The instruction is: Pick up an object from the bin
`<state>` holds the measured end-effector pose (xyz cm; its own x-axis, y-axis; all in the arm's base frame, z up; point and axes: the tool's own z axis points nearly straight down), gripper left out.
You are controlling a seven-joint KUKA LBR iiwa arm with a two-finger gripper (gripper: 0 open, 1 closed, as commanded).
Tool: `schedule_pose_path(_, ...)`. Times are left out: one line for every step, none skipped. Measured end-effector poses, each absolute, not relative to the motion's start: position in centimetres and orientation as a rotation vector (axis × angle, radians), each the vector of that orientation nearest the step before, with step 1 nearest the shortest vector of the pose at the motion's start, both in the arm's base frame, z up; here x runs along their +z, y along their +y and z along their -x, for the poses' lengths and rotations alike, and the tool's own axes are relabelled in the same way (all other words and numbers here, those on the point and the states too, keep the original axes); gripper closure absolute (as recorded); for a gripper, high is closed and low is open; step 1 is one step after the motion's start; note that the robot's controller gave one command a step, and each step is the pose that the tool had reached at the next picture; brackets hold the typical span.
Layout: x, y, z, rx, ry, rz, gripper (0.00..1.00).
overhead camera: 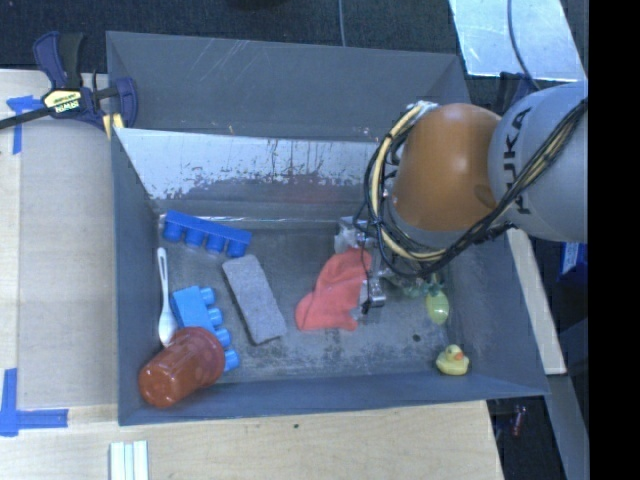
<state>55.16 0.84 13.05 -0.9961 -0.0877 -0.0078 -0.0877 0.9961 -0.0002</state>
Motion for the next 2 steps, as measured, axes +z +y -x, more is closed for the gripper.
schedule_pose_path(10.7,-0.4,-55.6,0.001,3.136,0.059,0.00)
schedule_pose_path(9.4,-0.7,-57.4,0.001,3.130,-0.145,0.00)
